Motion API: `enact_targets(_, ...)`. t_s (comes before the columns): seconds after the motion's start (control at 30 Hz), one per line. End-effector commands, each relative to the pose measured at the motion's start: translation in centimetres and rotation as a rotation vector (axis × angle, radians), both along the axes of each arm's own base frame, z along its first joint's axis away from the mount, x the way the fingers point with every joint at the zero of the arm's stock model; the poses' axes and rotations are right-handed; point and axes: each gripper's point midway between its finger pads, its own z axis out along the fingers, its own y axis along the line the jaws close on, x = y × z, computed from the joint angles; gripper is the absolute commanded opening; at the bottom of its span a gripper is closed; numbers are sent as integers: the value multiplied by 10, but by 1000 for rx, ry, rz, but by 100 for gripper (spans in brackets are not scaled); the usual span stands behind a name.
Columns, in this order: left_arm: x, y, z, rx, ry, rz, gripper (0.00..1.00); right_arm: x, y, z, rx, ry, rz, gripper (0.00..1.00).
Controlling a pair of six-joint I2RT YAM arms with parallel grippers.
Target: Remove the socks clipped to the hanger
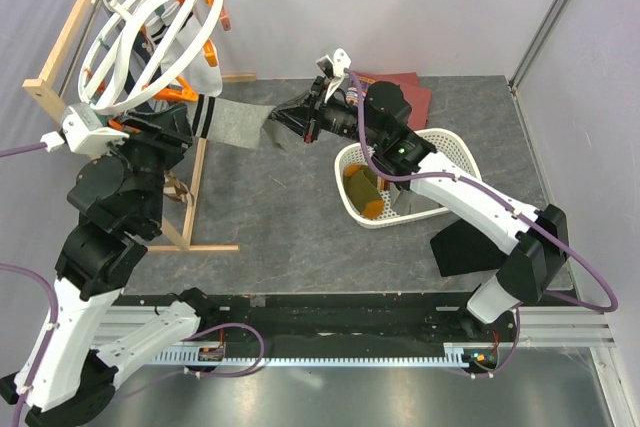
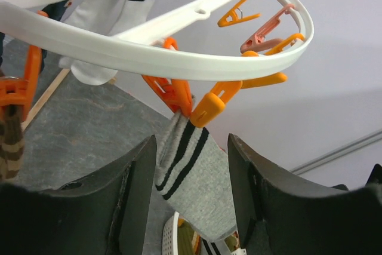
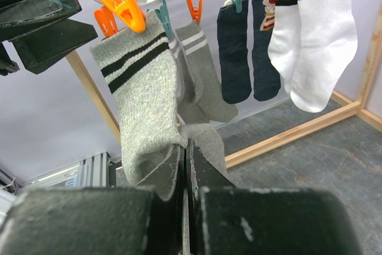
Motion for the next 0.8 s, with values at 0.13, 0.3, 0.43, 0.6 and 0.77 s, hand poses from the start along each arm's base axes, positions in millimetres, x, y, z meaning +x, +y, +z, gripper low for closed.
enact_targets(0.13,2,18,-1,-47,-16,113,58,-2,-8,27,70,-53,19,0)
enact_targets(0.3,9,18,8,-47,-34,140,58,-5,-13,24,76,-59,18,0)
enact_targets(0.43,15,17,13,-58,-54,162,59,-9,-13,27,85,-56,33,0)
enact_targets(0.6,18,20,16,-72,-95,189,61,-13,-17,27,93,-57,40,0)
enact_targets(0.77,20,22,22,-65,-106,214,62,-20,-20,34,116,-63,54,0)
